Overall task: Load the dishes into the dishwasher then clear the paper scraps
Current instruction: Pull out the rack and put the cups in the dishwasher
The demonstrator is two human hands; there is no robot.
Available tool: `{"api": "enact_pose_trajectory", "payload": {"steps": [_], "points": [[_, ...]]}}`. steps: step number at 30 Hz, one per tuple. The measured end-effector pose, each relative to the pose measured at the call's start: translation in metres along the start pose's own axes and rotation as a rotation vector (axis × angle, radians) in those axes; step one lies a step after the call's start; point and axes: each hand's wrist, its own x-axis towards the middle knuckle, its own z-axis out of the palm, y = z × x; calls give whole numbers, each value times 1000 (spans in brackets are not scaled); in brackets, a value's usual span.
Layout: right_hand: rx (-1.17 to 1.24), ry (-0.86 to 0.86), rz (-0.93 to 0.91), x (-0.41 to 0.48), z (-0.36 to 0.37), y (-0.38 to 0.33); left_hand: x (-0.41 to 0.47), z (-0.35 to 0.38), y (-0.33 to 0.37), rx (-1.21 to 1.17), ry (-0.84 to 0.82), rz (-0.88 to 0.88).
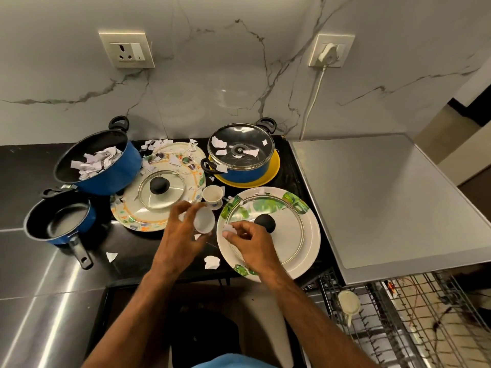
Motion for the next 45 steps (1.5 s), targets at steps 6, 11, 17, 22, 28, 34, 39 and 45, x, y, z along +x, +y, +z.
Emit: {"api": "enact_pose_trajectory", "payload": {"steps": [6,11,17,22,28,34,39,45], "points": [[-54,-95,26,14,9,-5,6,-11,2,-307,79,-299],[270,-65,115,3,-5,9,6,-1,43,-980,-134,-547],[658,119,273,-29,-63,38,15,46,95,-1203,-361,-569],[852,331,297,-61,-117,64,20,99,153,-1172,-544,-439],[839,695,331,-104,-178,109,18,167,215,-726,-807,-146],[696,889,415,-159,-233,167,-10,219,269,-133,-937,133],[380,877,541,-182,-259,239,-30,242,280,178,-906,315],[97,756,694,-176,-266,319,-36,252,291,460,-833,411]]}}
